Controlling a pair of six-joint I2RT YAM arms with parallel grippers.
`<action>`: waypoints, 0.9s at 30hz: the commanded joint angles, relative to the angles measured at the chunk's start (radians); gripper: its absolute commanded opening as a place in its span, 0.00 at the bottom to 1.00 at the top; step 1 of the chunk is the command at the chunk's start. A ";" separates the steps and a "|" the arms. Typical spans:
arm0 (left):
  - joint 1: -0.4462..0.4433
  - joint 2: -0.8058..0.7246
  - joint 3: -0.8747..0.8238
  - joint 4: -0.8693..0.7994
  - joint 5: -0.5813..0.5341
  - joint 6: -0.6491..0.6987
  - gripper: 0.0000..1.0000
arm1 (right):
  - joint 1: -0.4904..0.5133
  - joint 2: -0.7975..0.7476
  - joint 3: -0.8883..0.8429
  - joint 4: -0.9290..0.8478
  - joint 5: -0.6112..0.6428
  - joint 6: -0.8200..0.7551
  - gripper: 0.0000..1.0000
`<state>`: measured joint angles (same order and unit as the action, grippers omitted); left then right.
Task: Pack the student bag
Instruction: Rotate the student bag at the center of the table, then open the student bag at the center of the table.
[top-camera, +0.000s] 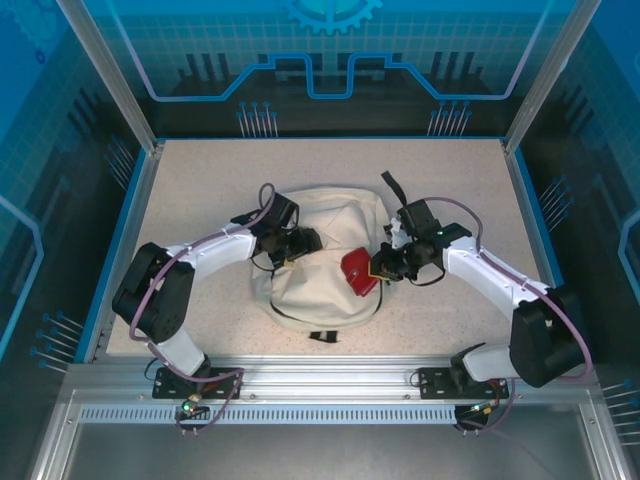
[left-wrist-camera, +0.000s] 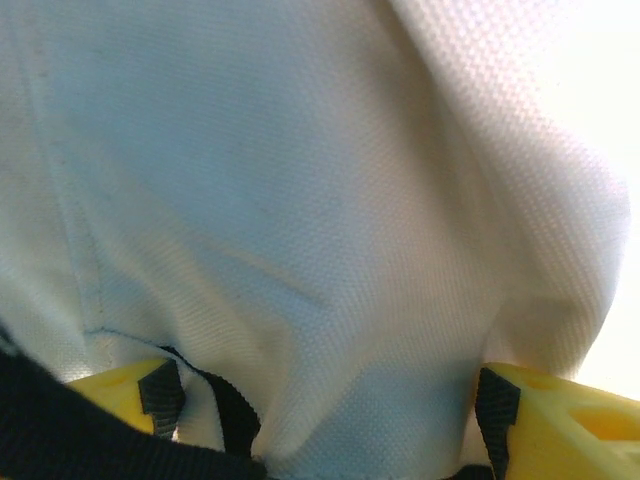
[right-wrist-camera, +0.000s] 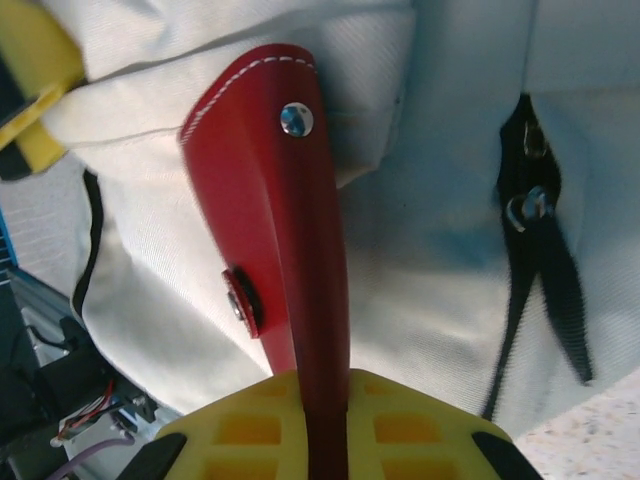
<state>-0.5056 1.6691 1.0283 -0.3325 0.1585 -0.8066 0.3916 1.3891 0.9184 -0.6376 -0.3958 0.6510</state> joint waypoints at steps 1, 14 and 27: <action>-0.091 0.007 -0.025 0.066 0.133 -0.133 0.78 | -0.046 0.059 0.054 0.002 0.040 -0.064 0.11; -0.112 -0.156 0.167 -0.303 -0.164 0.002 0.77 | -0.138 -0.116 0.045 -0.037 -0.066 -0.099 0.11; -0.197 0.152 0.516 -0.484 -0.338 -0.118 0.61 | -0.154 -0.202 0.012 0.000 -0.095 -0.036 0.12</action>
<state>-0.6872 1.7546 1.4883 -0.6956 -0.0914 -0.8932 0.2523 1.2160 0.9459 -0.6441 -0.4633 0.6018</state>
